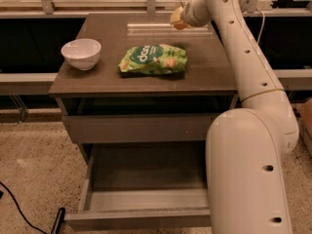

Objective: Pick orange from middle drawer and place on counter

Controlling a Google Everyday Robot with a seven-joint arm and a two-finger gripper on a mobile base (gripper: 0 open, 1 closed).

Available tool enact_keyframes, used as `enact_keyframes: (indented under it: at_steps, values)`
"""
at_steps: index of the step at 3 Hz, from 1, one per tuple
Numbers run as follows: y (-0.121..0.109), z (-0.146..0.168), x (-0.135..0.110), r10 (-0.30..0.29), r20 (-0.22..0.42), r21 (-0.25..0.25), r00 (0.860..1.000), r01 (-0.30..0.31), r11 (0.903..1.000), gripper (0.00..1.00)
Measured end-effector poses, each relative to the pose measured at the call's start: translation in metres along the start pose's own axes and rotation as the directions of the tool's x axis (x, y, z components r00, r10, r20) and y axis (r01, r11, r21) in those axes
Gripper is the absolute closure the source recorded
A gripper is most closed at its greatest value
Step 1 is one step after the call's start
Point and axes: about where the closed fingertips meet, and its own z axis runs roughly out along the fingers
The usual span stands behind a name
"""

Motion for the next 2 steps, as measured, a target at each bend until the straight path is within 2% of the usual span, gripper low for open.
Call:
enact_keyframes:
  at_steps: [1, 2]
  values:
    - [0.0027, 0.0064, -0.0018, -0.002, -0.012, -0.028, 1.0, 0.001, 0.9996, 1.0]
    - [0.0063, 0.0145, -0.0102, 0.009, -0.008, -0.034, 1.0, -0.009, 0.9994, 1.0]
